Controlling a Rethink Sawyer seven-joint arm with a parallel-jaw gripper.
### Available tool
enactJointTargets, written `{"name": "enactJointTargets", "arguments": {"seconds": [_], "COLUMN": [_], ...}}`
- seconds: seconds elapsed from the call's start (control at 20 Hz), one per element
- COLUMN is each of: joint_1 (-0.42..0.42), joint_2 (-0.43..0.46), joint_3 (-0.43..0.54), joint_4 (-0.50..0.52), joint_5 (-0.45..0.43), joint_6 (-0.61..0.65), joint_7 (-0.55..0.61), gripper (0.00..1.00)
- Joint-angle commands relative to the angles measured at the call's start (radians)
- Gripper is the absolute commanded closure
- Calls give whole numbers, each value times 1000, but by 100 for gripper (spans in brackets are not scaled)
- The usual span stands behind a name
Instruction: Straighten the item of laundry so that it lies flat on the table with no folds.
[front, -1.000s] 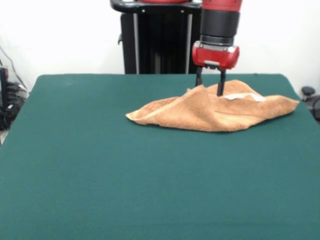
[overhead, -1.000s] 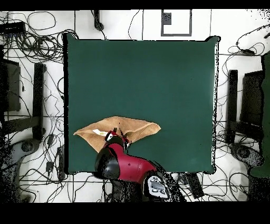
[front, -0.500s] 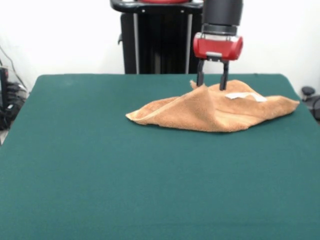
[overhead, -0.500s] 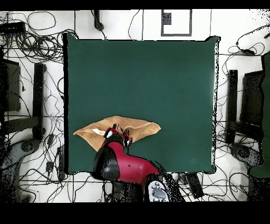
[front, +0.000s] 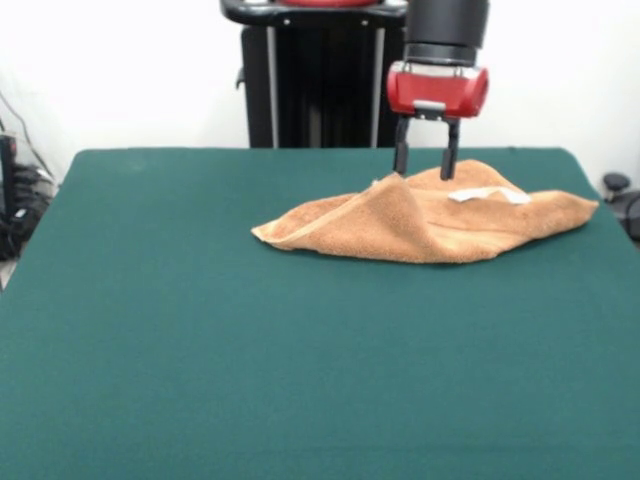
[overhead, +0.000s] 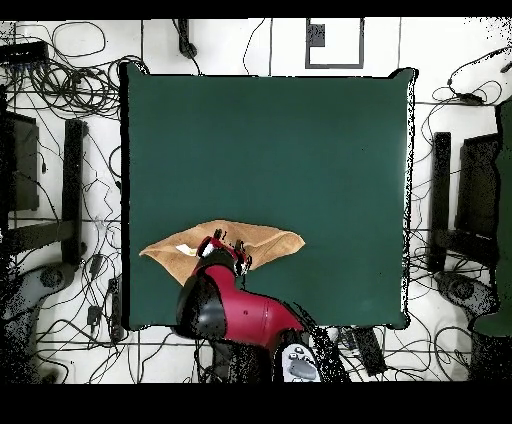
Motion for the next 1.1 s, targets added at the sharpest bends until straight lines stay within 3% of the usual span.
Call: {"name": "enactJointTargets", "arguments": {"seconds": [0.05, 0.55, 0.9, 1.1], "joint_1": [32, -41, -31, 10], "joint_2": [47, 135, 152, 131], "joint_3": [38, 76, 81, 36], "joint_4": [-66, -10, 24, 46], "joint_5": [73, -9, -6, 24], "joint_6": [17, -65, -83, -65], "joint_7": [188, 207, 225, 217], "gripper": [0, 0, 0, 0]}}
